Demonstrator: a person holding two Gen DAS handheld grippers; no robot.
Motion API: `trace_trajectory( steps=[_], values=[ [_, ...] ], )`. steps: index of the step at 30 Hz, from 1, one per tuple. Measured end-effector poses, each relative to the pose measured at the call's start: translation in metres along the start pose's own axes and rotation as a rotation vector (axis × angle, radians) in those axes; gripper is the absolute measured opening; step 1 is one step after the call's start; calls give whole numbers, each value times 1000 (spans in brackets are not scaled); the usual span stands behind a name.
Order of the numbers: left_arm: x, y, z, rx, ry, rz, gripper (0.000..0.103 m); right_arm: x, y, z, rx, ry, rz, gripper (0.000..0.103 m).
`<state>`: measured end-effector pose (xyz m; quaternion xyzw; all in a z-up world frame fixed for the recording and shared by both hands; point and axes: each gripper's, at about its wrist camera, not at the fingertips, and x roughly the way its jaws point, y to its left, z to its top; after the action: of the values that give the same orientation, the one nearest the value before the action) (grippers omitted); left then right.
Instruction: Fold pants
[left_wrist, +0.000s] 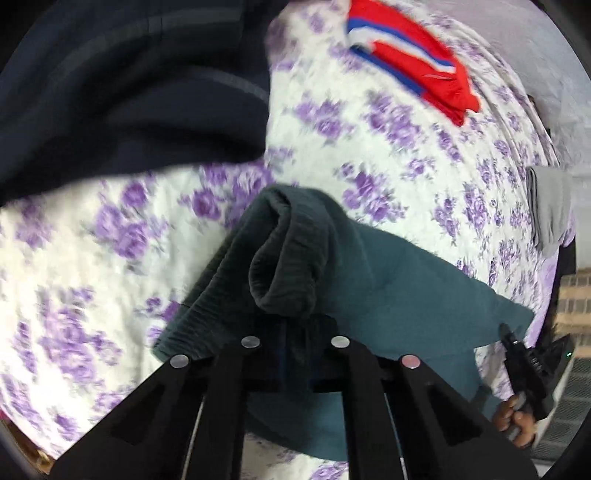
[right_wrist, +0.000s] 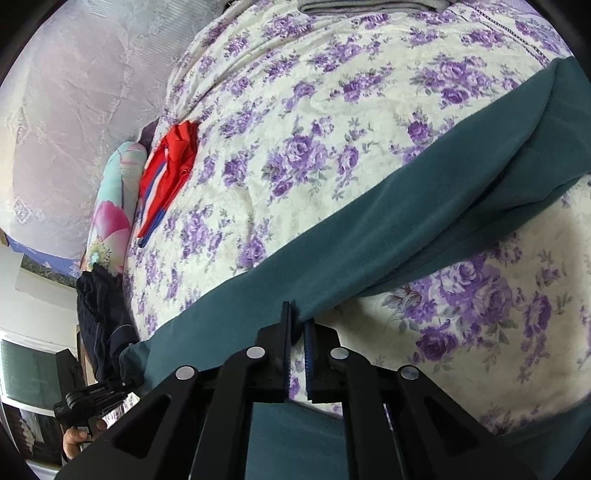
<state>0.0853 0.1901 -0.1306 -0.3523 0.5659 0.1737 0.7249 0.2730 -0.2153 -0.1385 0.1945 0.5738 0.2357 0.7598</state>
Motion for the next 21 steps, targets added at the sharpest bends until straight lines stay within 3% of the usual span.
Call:
trace_trajectory(
  steps=[4, 9, 13, 17, 21],
  values=[
    [-36, -3, -3, 47, -78, -8, 5, -41, 17, -11, -69, -31, 47, 5],
    [-64, 9, -10, 115, -110, 7, 5, -77, 33, -54, -168, 25, 74, 5],
    [-45, 24, -19, 144, -74, 80, 5, -57, 21, -100, -161, 135, 28, 5],
    [0, 37, -33, 177, 32, 157, 6, -23, -4, -129, -102, 205, -68, 8],
    [6, 36, -38, 220, 52, 159, 9, -30, -6, -134, -74, 214, -43, 13]
  ],
)
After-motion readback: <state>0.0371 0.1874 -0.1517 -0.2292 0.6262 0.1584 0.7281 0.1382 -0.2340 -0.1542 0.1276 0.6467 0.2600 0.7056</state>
